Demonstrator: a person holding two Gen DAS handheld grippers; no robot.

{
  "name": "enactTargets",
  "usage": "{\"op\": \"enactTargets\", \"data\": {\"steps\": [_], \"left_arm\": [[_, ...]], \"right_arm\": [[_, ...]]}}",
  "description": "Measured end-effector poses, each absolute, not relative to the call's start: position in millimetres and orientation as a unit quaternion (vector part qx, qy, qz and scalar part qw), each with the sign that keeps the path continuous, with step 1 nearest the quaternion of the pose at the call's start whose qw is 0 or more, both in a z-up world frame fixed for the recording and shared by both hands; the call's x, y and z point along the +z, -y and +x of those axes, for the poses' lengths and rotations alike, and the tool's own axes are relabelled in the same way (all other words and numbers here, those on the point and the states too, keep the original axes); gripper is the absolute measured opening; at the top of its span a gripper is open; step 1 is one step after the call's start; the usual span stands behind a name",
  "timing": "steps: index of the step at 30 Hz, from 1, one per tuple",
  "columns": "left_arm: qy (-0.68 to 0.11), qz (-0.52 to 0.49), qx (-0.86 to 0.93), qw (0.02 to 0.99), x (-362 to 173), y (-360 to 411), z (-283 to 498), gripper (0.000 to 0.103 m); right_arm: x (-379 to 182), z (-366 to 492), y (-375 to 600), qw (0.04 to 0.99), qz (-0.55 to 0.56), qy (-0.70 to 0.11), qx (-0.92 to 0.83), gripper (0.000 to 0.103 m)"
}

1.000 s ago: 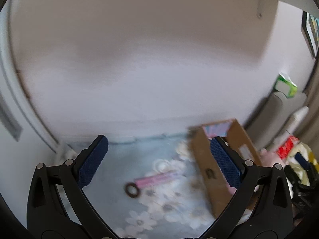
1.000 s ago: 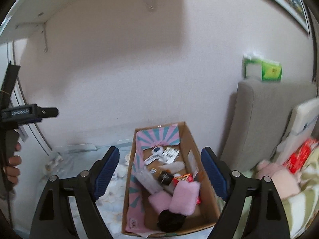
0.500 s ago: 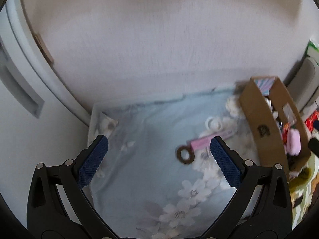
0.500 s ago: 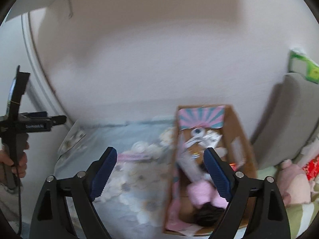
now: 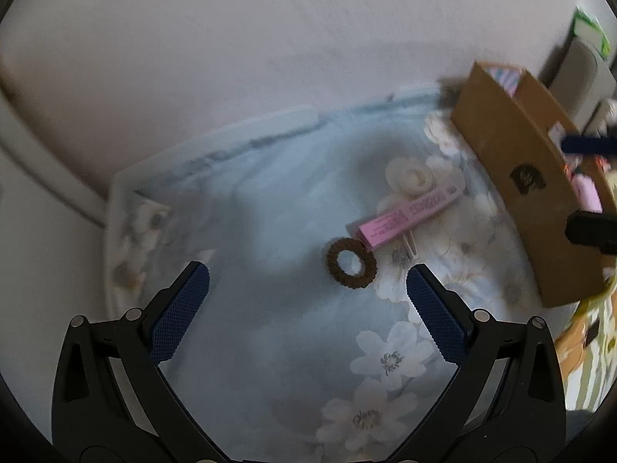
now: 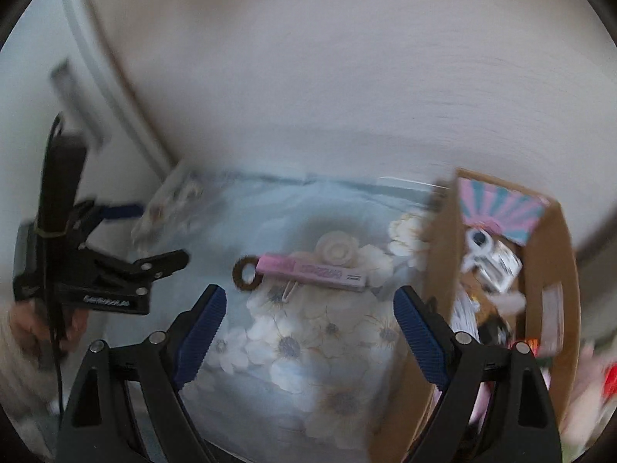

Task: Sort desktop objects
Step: 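Grasp the brown hair tie with the left tool while the right tool grasps the pink UNMV box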

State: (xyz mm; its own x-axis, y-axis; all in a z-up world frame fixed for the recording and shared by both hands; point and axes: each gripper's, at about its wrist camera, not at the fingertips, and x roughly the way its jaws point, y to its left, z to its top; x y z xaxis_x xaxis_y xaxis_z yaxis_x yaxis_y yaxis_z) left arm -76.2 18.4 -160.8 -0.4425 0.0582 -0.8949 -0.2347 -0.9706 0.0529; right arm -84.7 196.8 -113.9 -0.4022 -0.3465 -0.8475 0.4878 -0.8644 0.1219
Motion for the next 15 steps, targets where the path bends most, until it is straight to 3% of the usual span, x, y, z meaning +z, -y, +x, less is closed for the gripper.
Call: {"op": "enactTargets", "data": {"steps": [8,10,12,15], "left_arm": [[-0.119,-0.549,0.815,0.141,-219,-29,-106,0.102],[-0.125,-0.553,0.811,0.147,-228,-32,-110,0.102],[-0.135,-0.554,0.807,0.152,-235,-35,-113,0.101],[-0.142,-0.554,0.805,0.159,-241,-39,-114,0.101]], "right_arm": [[-170,-147,-177,0.326,0.572,-0.216,-0.721,0.084],[-187,-157,-174,0.331,0.593,-0.234,-0.695,0.06],[-211,-166,-168,0.335,0.624,-0.259,-0.657,0.05],[-233,-166,-158,0.344,0.636,-0.293,-0.625,0.049]]}}
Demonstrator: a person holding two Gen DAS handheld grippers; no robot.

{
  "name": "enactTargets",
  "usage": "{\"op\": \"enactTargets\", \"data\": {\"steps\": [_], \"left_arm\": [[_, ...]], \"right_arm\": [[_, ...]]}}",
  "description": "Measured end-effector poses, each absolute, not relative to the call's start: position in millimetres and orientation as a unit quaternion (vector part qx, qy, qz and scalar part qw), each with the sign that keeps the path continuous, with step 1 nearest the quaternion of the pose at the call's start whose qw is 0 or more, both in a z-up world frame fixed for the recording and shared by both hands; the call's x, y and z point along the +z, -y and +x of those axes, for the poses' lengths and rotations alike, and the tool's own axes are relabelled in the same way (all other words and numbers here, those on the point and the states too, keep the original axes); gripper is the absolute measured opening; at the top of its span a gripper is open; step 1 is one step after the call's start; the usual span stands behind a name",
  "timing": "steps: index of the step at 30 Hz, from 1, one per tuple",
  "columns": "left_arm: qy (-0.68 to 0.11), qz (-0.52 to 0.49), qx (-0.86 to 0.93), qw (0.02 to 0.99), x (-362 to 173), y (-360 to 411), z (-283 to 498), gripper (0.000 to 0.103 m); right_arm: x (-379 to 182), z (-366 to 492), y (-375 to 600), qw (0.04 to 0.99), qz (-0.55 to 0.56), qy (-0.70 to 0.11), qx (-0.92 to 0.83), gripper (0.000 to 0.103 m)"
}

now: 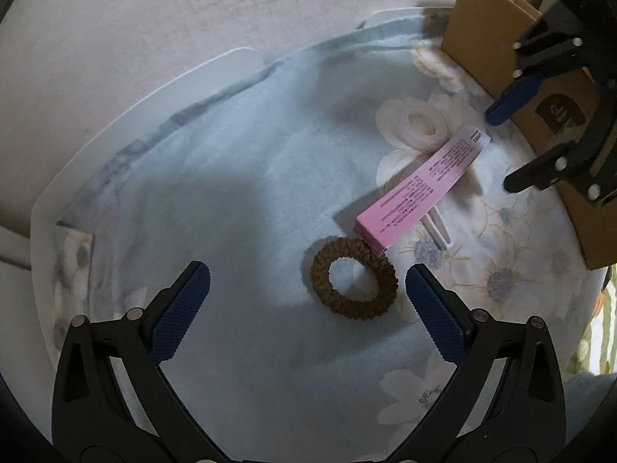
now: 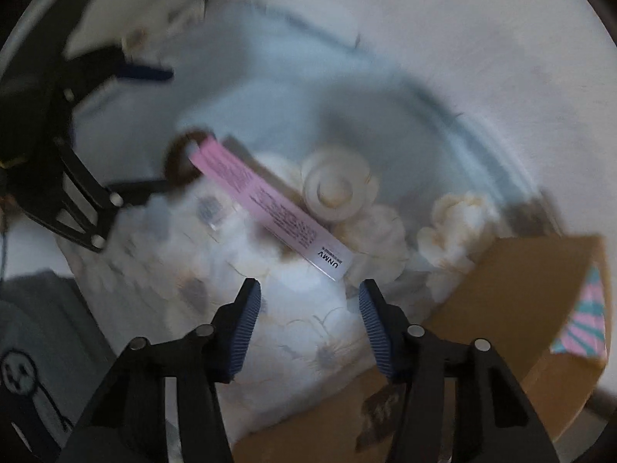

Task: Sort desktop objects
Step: 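Grasp the brown hair tie with the left tool while the right tool grasps the pink UNMV box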

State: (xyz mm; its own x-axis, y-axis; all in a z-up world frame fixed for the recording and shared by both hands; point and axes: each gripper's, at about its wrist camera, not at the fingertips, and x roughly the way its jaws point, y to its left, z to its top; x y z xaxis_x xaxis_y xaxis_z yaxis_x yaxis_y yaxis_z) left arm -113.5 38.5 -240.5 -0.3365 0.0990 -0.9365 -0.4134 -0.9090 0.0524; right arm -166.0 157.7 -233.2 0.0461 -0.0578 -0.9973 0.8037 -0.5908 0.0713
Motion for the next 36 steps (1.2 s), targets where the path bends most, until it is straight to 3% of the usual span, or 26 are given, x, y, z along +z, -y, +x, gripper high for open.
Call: {"op": "enactTargets", "data": {"steps": [5,9,22,25,27,32,36], "left_arm": [[-0.14,-0.559,0.801,0.165,-246,-40,-116,0.092],[-0.134,-0.56,0.799,0.173,-248,-40,-116,0.092],[-0.131,-0.559,0.799,0.177,-255,-43,-112,0.088],[-0.13,-0.554,0.802,0.18,-253,-45,-110,0.082],[-0.13,-0.55,0.805,0.181,-250,-46,-109,0.072],[-0.125,-0.546,0.809,0.177,-244,-48,-109,0.037],[-0.114,-0.545,0.812,0.172,-243,-41,-113,0.032]], "right_arm": [[-243,-165,-144,0.368,0.633,-0.305,-0.61,0.046],[-243,-167,-139,0.375,0.631,-0.304,-0.607,0.039],[-250,-156,-124,0.387,0.61,-0.342,-0.601,0.038],[-251,-152,-125,0.387,0.609,-0.341,-0.603,0.036],[-251,-150,-127,0.389,0.615,-0.328,-0.602,0.03],[-251,-142,-134,0.401,0.63,-0.302,-0.592,0.023],[-251,-135,-134,0.404,0.632,-0.287,-0.596,0.022]]}}
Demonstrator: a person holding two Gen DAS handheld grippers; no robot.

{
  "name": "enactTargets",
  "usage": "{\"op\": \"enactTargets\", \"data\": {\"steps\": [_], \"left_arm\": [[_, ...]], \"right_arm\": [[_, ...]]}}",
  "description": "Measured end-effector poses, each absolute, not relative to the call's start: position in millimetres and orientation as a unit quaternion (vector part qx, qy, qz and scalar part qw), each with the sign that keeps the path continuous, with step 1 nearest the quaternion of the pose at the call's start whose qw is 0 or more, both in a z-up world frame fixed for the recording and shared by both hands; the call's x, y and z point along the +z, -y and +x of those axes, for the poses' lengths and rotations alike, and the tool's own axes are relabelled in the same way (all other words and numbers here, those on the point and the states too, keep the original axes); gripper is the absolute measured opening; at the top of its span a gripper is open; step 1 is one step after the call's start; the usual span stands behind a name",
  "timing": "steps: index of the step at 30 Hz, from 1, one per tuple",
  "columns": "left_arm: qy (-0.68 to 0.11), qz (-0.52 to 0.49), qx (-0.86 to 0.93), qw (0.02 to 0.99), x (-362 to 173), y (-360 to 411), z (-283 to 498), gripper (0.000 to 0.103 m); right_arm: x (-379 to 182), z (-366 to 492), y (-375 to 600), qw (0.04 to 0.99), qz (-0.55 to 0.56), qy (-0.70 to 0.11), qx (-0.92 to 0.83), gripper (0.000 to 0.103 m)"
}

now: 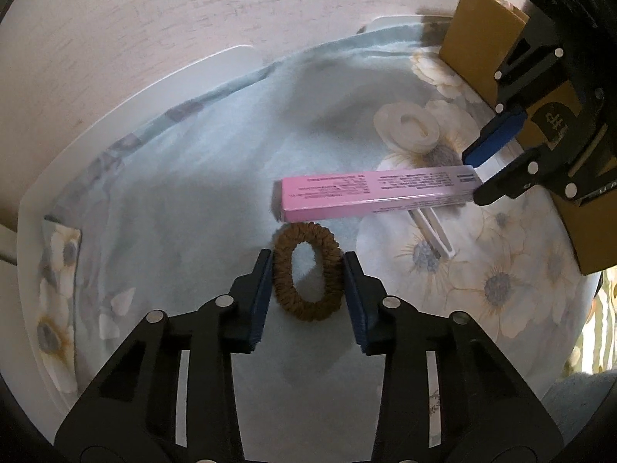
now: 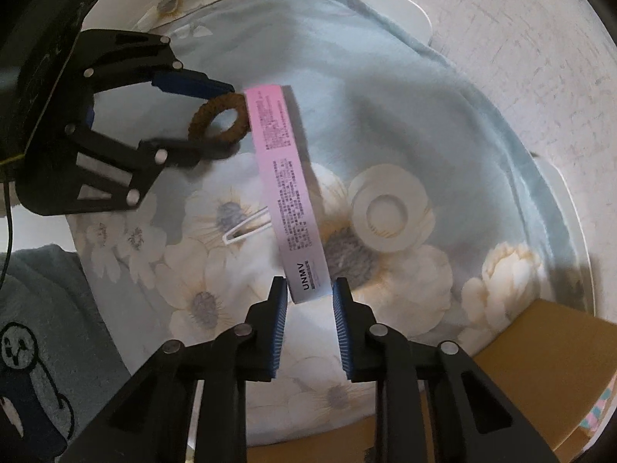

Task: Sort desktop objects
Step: 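Grasp the brown hair tie with the left tool while the right tool grasps the pink UNMV box, then carry the hair tie and pink box into the cardboard box, open both tools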

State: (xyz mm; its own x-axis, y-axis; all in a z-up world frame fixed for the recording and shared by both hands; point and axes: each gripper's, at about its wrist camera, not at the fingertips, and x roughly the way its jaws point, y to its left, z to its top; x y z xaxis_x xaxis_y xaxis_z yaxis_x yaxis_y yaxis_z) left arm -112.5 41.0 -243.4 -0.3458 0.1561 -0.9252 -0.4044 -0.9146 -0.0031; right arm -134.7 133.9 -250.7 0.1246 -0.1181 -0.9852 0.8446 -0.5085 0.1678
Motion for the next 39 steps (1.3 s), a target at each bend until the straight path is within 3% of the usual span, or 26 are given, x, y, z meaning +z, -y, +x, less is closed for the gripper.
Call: {"op": "enactTargets", "data": {"steps": [12,17,20,21,22,25,34,39], "left_arm": [[-0.086,-0.551,0.814,0.165,-239,-14,-101,0.03],[-0.076,-0.553,0.814,0.159,-239,-6,-100,0.026],[-0.069,-0.552,0.816,0.155,-237,1,-99,0.026],[-0.067,-0.551,0.817,0.154,-235,3,-99,0.026],[-0.064,-0.551,0.818,0.153,-234,5,-99,0.025],[-0.053,-0.547,0.822,0.149,-227,14,-97,0.022],[0.0,-0.515,0.844,0.149,-178,26,-94,0.02],[-0.002,-0.483,0.86,0.165,-131,12,-83,0.02]], "right_arm": [[-253,-132,-84,0.408,0.614,-0.282,-0.614,0.023],[-261,-135,-60,0.399,0.61,-0.289,-0.621,0.033],[-264,-131,-46,0.396,0.591,-0.304,-0.633,0.034],[-264,-130,-43,0.395,0.59,-0.307,-0.634,0.033],[-264,-130,-40,0.394,0.588,-0.31,-0.635,0.022],[-260,-128,-34,0.393,0.589,-0.304,-0.637,0.022],[-199,-151,-70,0.37,0.569,-0.217,-0.702,0.022],[-134,-139,-122,0.338,0.535,-0.116,-0.766,0.022]]}}
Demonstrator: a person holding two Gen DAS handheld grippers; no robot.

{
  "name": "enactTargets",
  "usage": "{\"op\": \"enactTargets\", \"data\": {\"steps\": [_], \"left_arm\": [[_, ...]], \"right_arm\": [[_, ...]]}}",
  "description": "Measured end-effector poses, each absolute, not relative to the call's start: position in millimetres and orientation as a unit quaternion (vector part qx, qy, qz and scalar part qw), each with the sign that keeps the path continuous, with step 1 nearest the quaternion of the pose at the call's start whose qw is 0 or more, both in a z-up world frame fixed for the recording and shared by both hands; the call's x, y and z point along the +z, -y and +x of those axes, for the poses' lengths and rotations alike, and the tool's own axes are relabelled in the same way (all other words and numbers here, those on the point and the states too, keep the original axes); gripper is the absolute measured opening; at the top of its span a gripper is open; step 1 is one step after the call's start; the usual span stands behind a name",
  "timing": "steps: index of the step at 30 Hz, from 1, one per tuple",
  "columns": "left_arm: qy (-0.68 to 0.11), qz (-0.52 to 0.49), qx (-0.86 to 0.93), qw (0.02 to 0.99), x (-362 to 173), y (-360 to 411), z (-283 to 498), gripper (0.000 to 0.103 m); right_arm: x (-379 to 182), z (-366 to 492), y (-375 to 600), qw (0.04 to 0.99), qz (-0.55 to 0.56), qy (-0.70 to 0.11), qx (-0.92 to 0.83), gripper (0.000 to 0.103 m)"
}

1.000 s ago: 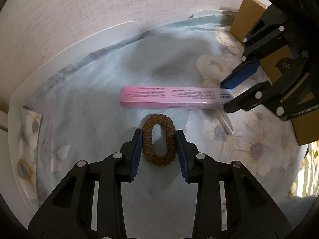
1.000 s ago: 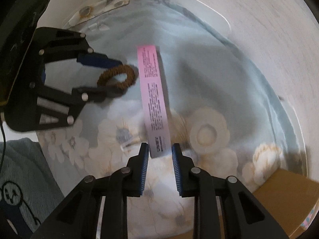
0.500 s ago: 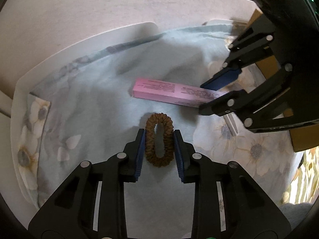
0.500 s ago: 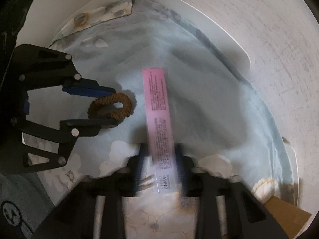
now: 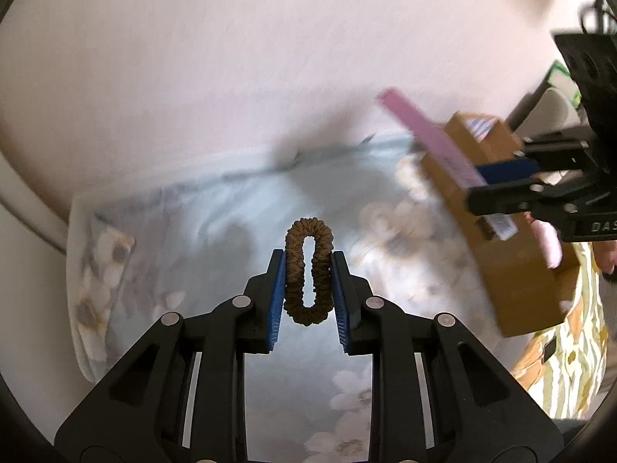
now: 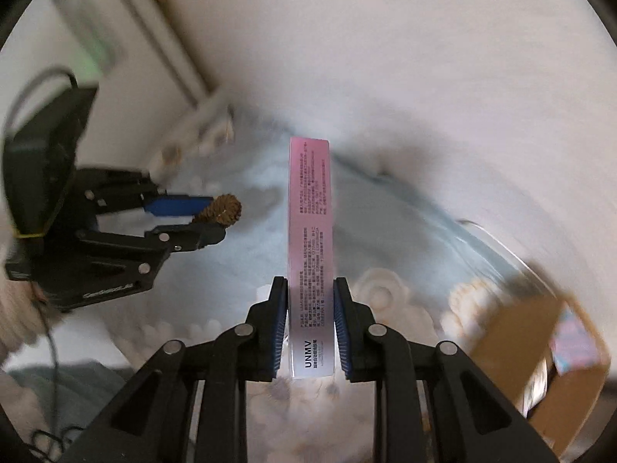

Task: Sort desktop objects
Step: 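Carry the hair tie and pink box into the cardboard box, open both tools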

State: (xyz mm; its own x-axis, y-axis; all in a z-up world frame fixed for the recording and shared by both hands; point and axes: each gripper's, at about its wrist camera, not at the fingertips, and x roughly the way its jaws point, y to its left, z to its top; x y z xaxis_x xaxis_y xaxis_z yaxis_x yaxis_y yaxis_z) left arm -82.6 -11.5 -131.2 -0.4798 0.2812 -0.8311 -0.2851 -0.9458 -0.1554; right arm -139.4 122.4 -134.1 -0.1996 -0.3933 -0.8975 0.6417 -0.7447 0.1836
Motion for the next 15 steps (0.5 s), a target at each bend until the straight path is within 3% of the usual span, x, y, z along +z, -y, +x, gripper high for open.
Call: {"op": "enactTargets", "data": {"steps": [5,11,15], "left_arm": [[-0.026,-0.445,0.872,0.202,-87,-36,-91,0.02],[-0.049,-0.407,0.868,0.281,-44,-117,-93,0.02],[-0.069,-0.412,0.849,0.325,-44,-184,-96,0.02]], "right_arm": [[-87,-119,-212,0.279,0.506,-0.069,-0.813,0.022],[-80,-82,-270,0.189,0.496,-0.025,-0.847,0.022],[-82,-45,-325,0.136,0.497,0.024,-0.857,0.022]]}}
